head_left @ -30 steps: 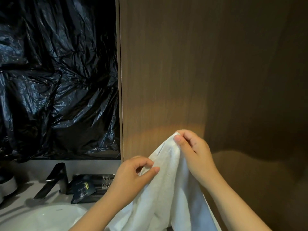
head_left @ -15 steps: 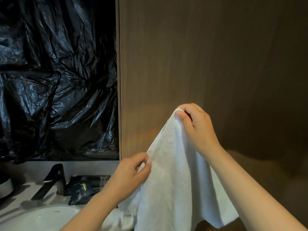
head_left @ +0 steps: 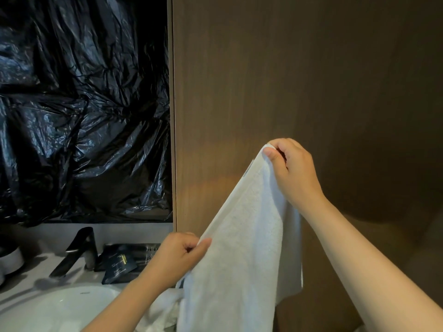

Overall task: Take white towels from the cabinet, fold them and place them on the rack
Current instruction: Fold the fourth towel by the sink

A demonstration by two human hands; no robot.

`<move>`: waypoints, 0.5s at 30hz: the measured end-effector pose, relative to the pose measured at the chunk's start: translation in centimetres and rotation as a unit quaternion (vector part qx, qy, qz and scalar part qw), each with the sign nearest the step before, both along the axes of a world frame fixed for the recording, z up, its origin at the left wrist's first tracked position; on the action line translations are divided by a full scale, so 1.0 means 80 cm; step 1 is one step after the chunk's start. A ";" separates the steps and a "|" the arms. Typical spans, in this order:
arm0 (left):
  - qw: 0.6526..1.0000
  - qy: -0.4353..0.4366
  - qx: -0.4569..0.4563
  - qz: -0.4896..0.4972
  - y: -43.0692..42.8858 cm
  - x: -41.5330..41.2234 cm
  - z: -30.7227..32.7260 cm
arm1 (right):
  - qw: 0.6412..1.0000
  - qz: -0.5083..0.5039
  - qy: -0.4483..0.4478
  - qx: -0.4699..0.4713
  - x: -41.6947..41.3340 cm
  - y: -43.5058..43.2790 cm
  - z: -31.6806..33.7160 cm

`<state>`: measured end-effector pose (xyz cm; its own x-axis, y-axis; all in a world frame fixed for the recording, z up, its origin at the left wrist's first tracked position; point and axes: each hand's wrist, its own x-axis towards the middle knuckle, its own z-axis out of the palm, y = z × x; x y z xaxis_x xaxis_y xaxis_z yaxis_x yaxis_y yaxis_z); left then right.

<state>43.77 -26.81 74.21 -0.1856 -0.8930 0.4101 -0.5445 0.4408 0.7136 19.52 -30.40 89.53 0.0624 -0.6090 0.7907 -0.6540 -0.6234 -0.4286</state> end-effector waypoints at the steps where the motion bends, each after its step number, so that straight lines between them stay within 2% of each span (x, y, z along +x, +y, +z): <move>1: 1.000 -0.008 -0.001 0.004 0.000 0.003 -0.004 | 1.000 -0.003 -0.002 0.000 -0.001 0.001 0.000; 9: 0.999 -0.017 0.035 0.012 0.000 0.023 -0.025 | 1.000 -0.019 -0.007 0.000 -0.010 0.001 0.002; 15: 0.992 -0.082 0.078 0.053 -0.003 0.045 -0.034 | 0.999 -0.036 -0.012 0.005 -0.019 -0.005 -0.004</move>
